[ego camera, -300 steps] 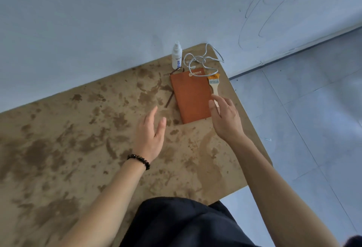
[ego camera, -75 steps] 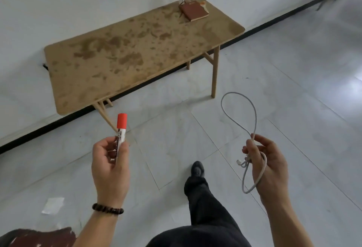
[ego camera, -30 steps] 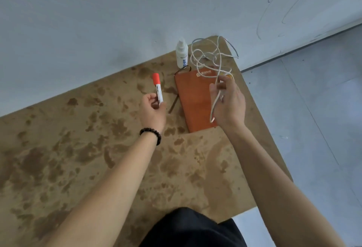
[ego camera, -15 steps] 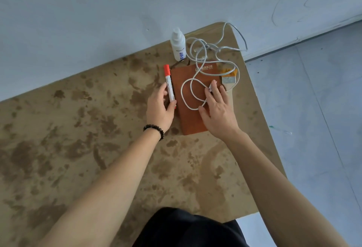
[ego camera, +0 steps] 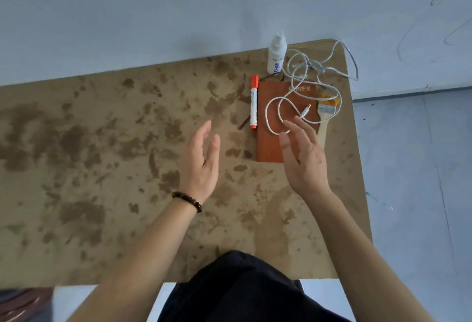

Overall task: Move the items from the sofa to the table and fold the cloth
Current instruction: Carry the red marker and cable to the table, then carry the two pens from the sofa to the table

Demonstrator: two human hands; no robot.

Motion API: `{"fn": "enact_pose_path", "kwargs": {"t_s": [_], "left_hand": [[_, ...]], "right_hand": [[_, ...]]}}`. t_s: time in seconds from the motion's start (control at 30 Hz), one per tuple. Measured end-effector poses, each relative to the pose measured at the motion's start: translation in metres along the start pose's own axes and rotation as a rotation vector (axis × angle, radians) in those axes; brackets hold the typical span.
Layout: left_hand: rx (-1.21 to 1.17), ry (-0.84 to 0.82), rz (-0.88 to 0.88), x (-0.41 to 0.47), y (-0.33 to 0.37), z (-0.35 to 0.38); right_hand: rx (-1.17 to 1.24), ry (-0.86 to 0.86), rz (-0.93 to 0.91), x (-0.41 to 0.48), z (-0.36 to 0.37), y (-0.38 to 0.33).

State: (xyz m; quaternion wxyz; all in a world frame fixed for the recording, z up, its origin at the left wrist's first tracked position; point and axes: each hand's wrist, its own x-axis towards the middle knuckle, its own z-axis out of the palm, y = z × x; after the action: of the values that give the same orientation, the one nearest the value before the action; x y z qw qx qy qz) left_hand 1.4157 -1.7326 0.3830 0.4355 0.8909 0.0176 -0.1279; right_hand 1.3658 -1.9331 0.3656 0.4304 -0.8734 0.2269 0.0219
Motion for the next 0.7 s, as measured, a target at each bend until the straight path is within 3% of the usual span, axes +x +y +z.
{"fn": "enact_pose_path", "kwargs": {"t_s": [0.37,0.53,0.7], "left_hand": [[-0.131,0.672,-0.280,-0.254,-0.037,-0.156],[-0.149,0.961,-0.255,-0.384,-0.080,-0.192],[-0.218,1.180,-0.352,-0.542,-0.149,-0.206]], "right_hand": [[0.146,-0.325,-0.303,-0.164,0.022,-0.085],[0.217,-0.376,-0.430,-0.259,0.037,-0.123],[0.206,-0.494,-0.520,-0.385,0.082,-0.137]]}}
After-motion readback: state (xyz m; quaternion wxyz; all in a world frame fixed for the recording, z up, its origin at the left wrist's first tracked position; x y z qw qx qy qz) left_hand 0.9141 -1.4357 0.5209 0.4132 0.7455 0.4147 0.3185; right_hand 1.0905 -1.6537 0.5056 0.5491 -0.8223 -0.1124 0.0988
